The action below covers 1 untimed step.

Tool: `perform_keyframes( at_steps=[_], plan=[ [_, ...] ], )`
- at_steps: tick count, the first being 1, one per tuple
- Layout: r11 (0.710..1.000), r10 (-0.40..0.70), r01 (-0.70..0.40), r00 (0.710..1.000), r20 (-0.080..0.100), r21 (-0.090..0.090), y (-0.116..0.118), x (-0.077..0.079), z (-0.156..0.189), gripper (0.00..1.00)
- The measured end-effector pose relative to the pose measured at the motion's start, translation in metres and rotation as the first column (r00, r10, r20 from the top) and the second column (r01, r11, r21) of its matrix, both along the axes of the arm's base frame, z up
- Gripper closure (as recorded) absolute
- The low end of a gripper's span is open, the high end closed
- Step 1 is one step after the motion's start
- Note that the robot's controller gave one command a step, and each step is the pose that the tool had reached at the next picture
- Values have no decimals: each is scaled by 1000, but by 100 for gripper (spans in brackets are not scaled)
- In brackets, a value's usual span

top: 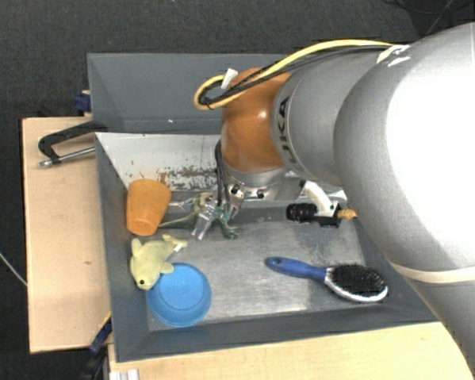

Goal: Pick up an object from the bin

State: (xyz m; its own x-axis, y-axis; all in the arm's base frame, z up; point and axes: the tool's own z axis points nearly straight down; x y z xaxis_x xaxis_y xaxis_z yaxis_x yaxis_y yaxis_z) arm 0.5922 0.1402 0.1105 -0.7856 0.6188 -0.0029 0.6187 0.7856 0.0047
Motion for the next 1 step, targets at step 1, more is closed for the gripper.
perform_keyframes(
  at_steps=[1],
  plan=[
    [1000, 2, -2, 1000, 1, 1, 1, 2, 41, 100]
  ],
)
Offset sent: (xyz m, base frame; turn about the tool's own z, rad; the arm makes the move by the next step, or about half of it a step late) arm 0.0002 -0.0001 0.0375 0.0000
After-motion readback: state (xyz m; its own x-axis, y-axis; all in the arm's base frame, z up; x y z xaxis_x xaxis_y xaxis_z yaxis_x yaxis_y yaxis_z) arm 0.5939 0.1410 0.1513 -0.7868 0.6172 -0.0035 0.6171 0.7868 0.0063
